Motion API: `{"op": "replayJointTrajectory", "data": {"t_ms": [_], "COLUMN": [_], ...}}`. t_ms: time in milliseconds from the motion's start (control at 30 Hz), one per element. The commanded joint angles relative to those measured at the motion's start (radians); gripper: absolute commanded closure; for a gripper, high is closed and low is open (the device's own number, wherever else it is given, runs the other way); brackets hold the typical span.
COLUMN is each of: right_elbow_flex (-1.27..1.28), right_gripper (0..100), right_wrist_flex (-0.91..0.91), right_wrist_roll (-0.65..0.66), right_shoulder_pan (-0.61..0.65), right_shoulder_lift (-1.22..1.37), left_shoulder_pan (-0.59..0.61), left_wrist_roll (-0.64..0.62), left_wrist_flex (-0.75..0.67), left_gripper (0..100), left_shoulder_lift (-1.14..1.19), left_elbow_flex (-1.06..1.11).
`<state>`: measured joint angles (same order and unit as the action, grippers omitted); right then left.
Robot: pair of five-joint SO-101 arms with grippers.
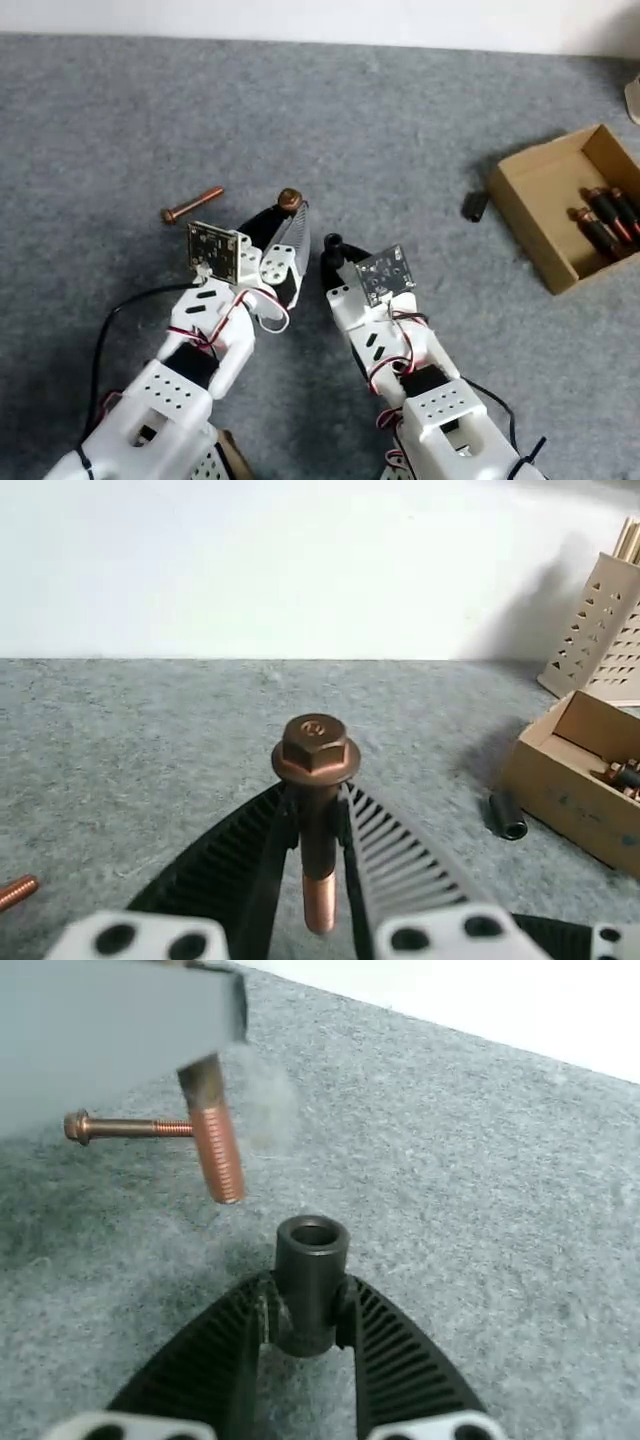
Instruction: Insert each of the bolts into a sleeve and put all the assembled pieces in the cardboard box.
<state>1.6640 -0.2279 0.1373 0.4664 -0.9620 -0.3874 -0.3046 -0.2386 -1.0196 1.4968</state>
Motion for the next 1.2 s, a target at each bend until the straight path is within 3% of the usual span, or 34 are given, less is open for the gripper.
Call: {"op": "replayJointTrajectory", "data": {"t_ms": [0, 167, 400, 633, 1167], "right_elbow_flex": [0.124, 0.124, 0.124, 0.124, 0.124], "right_gripper": [99.3, 99.3, 99.3, 99.3, 99.3], "right_wrist_flex": [0.002, 0.002, 0.002, 0.002, 0.002], "right_wrist_roll": [0.005, 0.006, 0.009, 0.009, 0.009], "right_shoulder_pan": [0.008, 0.015, 0.024, 0.024, 0.024], "right_shoulder_lift": [-0.012, -0.012, -0.01, -0.01, -0.01], "left_shoulder_pan": [-0.013, -0.013, -0.018, -0.111, -0.11], "left_wrist_roll": [-0.009, -0.109, -0.115, -0.115, -0.107], "left_wrist_flex": [-0.005, -0.005, -0.005, 0.002, -0.003], "left_gripper": [99, 99, 99, 99, 99], "left_shoulder_lift": [-0.03, -0.03, -0.031, -0.031, -0.022], "left_elbow_flex": [-0.073, -0.096, -0.116, -0.111, -0.084]}}
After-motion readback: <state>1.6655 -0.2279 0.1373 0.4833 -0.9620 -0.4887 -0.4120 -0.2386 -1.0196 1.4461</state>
